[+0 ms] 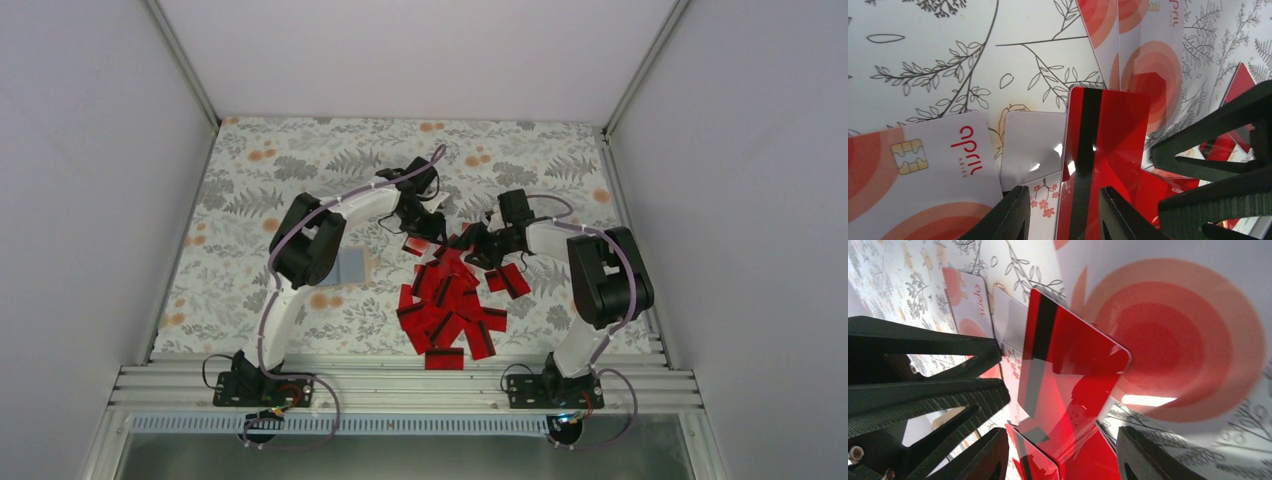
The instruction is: Put the credit cards into the card holder
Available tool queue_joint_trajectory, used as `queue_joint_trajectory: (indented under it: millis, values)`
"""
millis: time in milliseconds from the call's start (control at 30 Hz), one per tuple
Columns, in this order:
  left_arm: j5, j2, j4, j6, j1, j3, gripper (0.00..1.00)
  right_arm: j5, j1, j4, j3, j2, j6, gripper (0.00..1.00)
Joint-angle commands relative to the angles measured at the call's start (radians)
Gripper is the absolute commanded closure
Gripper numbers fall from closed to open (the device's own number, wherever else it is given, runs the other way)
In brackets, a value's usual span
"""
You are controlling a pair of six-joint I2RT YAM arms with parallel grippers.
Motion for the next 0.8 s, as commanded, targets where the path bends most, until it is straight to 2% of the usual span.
queue_joint_trajectory:
  millis: [0,367,533,767]
  values:
    - [0.051,0.036,-0.029,0.028,-0.006,-0.009,0.64,-0.021,-0.005,0.041,0.007,0.064,0.000,0.45]
    - [0.258,0.060,0.055,-0.009,-0.022,-0.107,0.66,-0.125,-0.009,0.218,-0.057,0.065,0.002,0.47]
    - [0.314,0.050,0.086,-0.019,-0.022,-0.147,0.66,-0.170,-0.015,0.319,-0.093,0.017,0.025,0.48]
    - [0.365,0.043,0.118,-0.037,-0.022,-0.170,0.66,-0.208,-0.017,0.362,-0.096,-0.025,0.022,0.49]
